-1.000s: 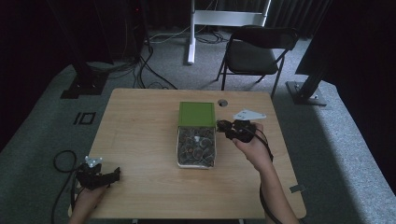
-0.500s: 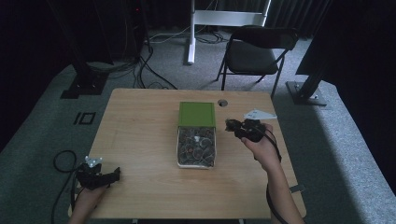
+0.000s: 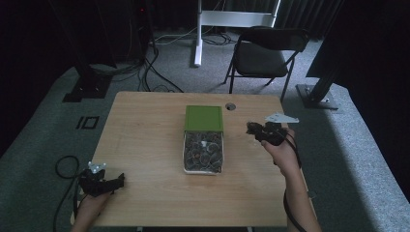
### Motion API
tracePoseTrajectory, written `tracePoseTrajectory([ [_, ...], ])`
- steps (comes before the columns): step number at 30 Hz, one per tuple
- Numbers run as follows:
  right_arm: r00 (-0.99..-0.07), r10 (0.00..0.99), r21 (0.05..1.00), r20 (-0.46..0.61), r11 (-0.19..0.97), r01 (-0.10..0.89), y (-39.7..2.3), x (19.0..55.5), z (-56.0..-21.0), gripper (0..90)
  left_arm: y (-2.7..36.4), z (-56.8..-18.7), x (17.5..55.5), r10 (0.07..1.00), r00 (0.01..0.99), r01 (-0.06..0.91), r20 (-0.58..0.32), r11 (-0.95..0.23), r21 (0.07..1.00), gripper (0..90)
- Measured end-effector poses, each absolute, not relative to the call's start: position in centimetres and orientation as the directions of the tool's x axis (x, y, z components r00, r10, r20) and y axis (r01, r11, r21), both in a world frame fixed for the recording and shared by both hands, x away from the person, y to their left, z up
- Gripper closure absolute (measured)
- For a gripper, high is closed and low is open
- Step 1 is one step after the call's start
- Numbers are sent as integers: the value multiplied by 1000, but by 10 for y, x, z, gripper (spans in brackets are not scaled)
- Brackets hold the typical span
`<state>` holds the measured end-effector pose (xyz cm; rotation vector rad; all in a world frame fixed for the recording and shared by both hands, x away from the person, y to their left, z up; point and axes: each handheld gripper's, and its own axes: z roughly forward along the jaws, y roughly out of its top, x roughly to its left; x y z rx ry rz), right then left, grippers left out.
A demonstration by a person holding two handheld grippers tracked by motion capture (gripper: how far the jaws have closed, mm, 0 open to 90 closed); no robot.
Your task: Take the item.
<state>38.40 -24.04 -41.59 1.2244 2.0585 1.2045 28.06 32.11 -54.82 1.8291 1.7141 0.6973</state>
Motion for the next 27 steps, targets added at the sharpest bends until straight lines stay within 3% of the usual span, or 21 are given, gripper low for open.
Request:
tracePoseTrajectory([
  [27, -370, 928, 832, 39, 175, 526, -279, 411, -429, 753, 321, -548, 281, 998, 60, 723, 11, -51, 689, 3],
])
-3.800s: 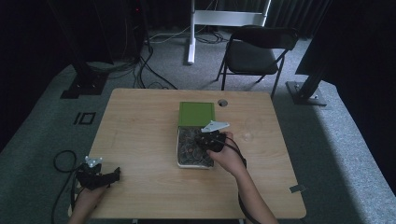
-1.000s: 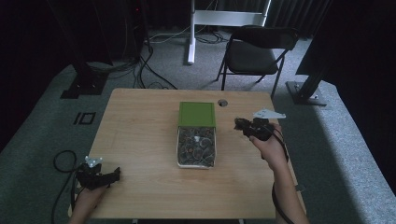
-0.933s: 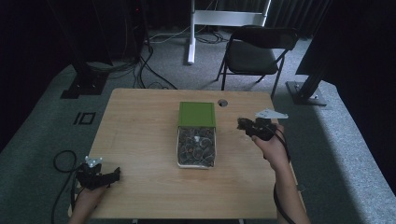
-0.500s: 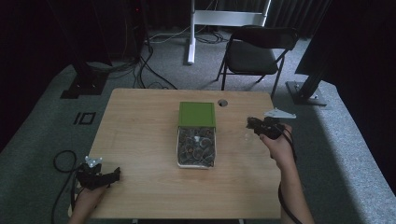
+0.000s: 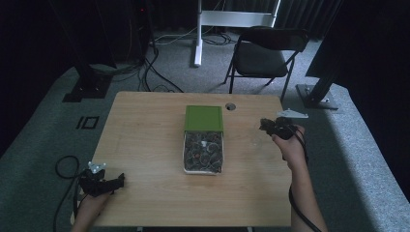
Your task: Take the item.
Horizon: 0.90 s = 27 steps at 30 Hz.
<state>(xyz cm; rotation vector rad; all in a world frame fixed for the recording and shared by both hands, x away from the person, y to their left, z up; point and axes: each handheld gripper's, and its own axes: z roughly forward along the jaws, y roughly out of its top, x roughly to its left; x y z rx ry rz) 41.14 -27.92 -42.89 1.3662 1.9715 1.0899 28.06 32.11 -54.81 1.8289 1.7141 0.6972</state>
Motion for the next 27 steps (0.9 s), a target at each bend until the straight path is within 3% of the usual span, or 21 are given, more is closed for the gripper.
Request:
tracePoseTrajectory([
  [19, -343, 938, 802, 55, 163, 575, -281, 422, -450, 741, 321, -548, 281, 998, 60, 723, 11, -51, 689, 3],
  [27, -334, 942, 794, 44, 170, 584, -280, 423, -451, 618, 321, -548, 281, 998, 60, 723, 11, -51, 689, 3],
])
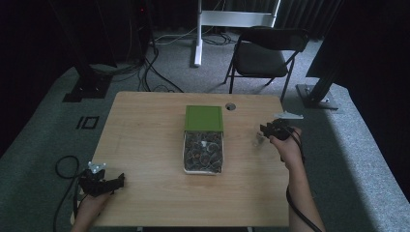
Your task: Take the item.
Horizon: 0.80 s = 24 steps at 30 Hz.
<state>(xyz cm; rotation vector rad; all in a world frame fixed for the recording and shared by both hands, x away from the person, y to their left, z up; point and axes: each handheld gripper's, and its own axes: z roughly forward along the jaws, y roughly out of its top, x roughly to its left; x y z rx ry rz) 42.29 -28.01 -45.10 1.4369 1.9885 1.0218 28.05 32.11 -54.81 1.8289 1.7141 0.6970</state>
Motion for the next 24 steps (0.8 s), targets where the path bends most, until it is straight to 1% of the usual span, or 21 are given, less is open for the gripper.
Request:
tracePoseTrajectory([
  [5, -337, 939, 808, 66, 148, 571, -279, 420, -445, 509, 321, -548, 281, 998, 60, 723, 11, -51, 689, 3],
  [9, -335, 938, 816, 83, 129, 563, -278, 416, -441, 398, 321, -548, 281, 998, 60, 723, 11, -52, 689, 3],
  [11, -331, 940, 824, 75, 129, 552, -278, 414, -440, 346, 321, -548, 281, 998, 61, 723, 11, -52, 689, 3],
  [13, -330, 942, 827, 68, 132, 547, -278, 412, -439, 318, 321, -548, 281, 998, 60, 723, 11, -51, 689, 3],
  [16, -329, 943, 831, 55, 140, 538, -278, 408, -438, 305, 321, -548, 281, 998, 60, 723, 11, -51, 689, 3],
  [20, -338, 939, 835, 62, 136, 532, -279, 400, -440, 278, 321, -548, 281, 998, 60, 723, 11, -51, 689, 3],
  [24, -325, 942, 843, 87, 104, 528, -281, 392, -441, 212, 321, -548, 281, 998, 60, 723, 11, -52, 689, 3],
])
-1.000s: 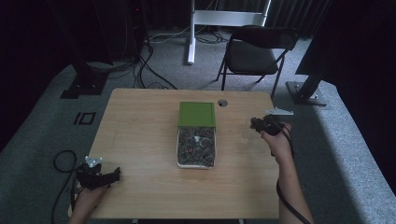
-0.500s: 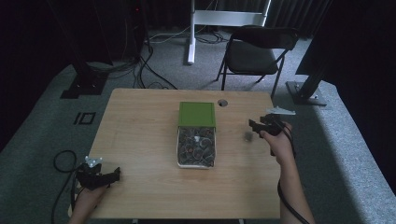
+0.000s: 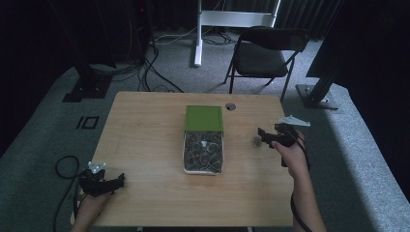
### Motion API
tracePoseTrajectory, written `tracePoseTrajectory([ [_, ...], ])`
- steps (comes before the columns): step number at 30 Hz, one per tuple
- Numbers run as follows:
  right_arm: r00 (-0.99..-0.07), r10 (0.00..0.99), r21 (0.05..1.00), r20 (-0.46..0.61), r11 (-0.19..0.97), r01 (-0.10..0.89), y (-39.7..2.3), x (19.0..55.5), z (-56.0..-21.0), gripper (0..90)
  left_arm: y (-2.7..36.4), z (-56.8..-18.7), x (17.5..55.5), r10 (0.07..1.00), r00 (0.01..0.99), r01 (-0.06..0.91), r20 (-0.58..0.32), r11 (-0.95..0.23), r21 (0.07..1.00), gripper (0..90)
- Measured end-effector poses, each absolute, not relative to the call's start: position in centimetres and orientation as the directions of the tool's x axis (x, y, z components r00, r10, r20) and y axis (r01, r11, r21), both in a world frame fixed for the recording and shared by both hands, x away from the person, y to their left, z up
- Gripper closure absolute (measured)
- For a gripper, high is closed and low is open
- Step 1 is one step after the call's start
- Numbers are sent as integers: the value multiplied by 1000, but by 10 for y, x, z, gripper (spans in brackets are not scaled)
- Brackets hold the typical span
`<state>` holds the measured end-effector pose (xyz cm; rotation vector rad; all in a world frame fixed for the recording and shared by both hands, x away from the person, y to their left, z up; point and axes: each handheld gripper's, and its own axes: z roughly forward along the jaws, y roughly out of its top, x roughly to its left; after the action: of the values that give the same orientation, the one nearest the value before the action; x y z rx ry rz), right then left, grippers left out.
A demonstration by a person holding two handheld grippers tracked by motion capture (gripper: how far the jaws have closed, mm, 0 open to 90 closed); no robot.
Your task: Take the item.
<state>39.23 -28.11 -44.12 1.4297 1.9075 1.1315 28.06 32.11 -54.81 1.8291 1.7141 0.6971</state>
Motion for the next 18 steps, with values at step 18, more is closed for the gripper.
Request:
tracePoseTrajectory([
  [18, -343, 935, 842, 93, 110, 528, -283, 359, -459, 143, 321, -548, 281, 998, 60, 723, 11, -52, 689, 3],
])
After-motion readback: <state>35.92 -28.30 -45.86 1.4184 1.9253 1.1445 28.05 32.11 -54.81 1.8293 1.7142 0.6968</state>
